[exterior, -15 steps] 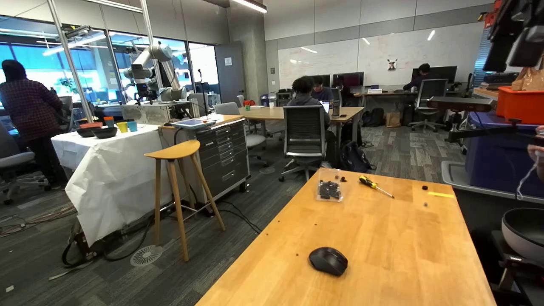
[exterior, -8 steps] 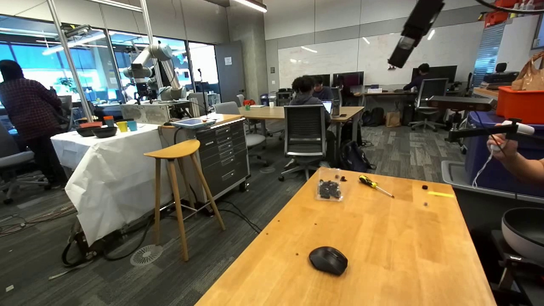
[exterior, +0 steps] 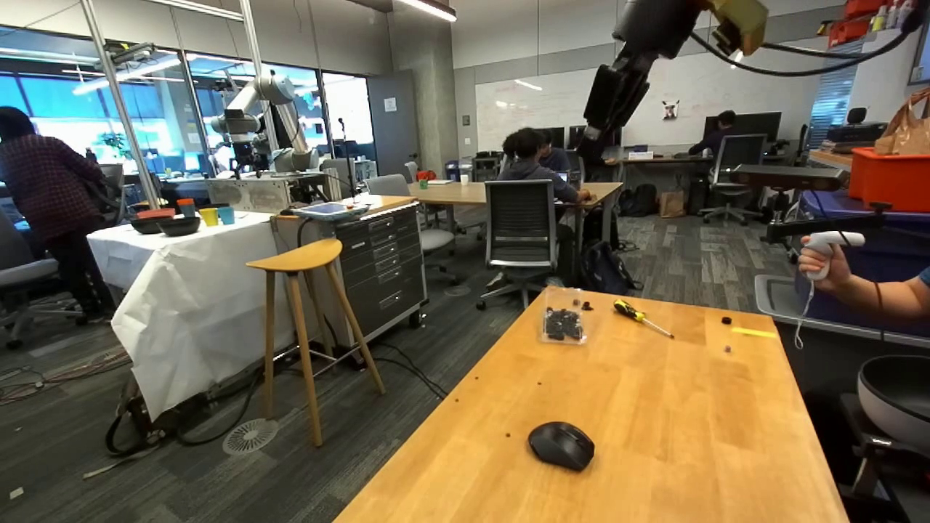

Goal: Move the mouse backwards

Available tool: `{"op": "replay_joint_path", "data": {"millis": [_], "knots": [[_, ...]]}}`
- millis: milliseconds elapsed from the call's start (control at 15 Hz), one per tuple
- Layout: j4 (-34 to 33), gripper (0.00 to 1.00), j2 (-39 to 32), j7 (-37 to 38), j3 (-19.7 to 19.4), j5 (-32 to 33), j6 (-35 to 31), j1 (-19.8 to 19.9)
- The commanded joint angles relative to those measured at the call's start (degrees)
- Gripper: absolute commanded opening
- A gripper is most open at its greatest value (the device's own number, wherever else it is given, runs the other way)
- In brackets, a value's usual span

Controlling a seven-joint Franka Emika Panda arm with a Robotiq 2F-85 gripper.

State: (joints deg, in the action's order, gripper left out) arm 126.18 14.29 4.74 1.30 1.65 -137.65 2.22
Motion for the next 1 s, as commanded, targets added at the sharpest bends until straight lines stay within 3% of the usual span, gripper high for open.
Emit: {"op": "replay_joint_path", "data": {"millis": [0,200,933], "knots": [[-5.1,0.05,-6.5,1.8,-0.6,1.3,-0.1,0.7],[-5.4,0.00,-9.5,2.5,-0.9,1.9,-0.1,0.5],[1.1,0.03,-14.5,2.1,-1.0,4.8,-0.4,-0.8]]}}
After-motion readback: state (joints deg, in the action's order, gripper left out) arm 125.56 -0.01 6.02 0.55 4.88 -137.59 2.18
